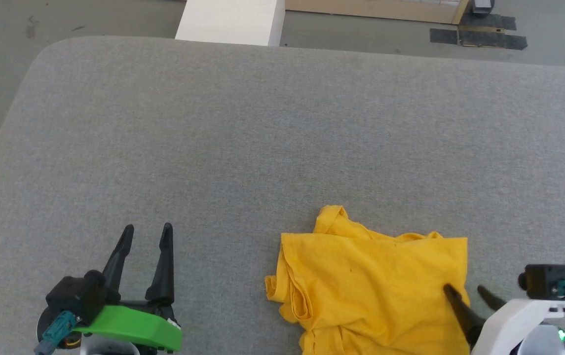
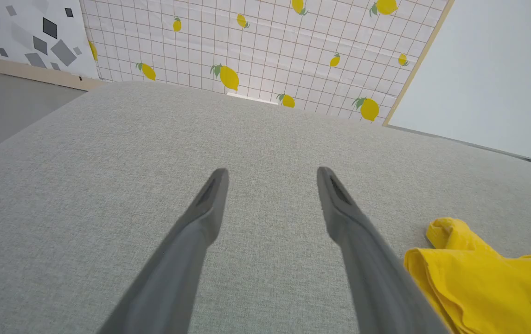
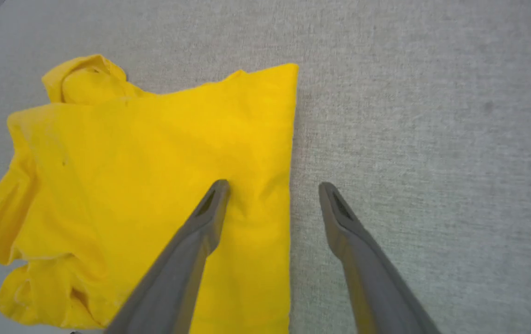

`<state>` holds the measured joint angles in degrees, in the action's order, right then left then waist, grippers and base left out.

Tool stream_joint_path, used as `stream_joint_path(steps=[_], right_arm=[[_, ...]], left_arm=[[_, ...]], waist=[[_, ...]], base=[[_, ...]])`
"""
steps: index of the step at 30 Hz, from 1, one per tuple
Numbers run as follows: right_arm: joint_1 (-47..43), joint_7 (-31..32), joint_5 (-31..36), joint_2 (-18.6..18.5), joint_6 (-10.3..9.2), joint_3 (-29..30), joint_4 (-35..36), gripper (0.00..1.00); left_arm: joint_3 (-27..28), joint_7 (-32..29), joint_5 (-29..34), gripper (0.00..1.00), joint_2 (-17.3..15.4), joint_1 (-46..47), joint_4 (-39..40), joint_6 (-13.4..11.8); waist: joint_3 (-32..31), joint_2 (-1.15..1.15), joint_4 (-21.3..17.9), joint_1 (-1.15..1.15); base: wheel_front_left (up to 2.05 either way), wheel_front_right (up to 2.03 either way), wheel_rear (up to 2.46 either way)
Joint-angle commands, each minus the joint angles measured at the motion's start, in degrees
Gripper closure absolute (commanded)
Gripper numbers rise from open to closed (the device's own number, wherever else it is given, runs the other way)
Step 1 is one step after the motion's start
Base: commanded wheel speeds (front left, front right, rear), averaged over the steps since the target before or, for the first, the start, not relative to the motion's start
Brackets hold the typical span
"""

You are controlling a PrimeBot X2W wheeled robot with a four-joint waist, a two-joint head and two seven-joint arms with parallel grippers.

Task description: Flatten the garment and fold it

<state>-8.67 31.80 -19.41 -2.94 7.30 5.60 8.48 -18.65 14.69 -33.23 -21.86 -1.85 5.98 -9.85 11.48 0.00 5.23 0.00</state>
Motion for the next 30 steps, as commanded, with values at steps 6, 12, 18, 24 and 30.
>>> stream_joint_path(steps=[6, 12, 18, 24, 30], right_arm=[[1.9, -0.3, -1.9, 0.1, 0.19, -2.4, -6.8, 0.00], [4.3, -1.9, -3.1, 0.1, 0.19, -4.4, -9.8, 1.00], [5.7, -4.2, -2.8, 0.1, 0.19, -4.5, -10.0, 1.00], [8.2, -4.0, -0.6, 0.1, 0.19, -3.7, -9.9, 1.00], [12.8, -2.3, 3.8, 0.1, 0.19, -2.3, -9.5, 1.00]], left_arm=[[0.1, -0.1, 1.3, 0.00, -1.2, 1.7, 1.0, -0.1], [-0.1, -0.1, 2.3, 0.00, -1.6, 3.1, 1.7, -0.2], [-0.7, -0.1, 3.2, 0.00, -1.8, 3.6, 2.1, -0.5], [-1.2, -0.7, 4.3, 0.00, -2.5, 4.2, 2.4, -0.8], [-1.5, -1.8, 5.0, 0.00, -3.2, 4.8, 3.2, -1.4]], waist=[[0.7, 0.00, 1.2, 0.00], [0.8, 0.00, 1.6, 0.00], [-0.5, 0.00, 0.3, 0.00], [-1.4, 0.00, -2.7, 0.00], [-1.8, 0.00, -7.3, 0.00]], base=[[0.00, 0.00, 0.00], [0.00, 0.00, 0.00], [0.00, 0.00, 0.00], [0.00, 0.00, 0.00], [0.00, 0.00, 0.00]])
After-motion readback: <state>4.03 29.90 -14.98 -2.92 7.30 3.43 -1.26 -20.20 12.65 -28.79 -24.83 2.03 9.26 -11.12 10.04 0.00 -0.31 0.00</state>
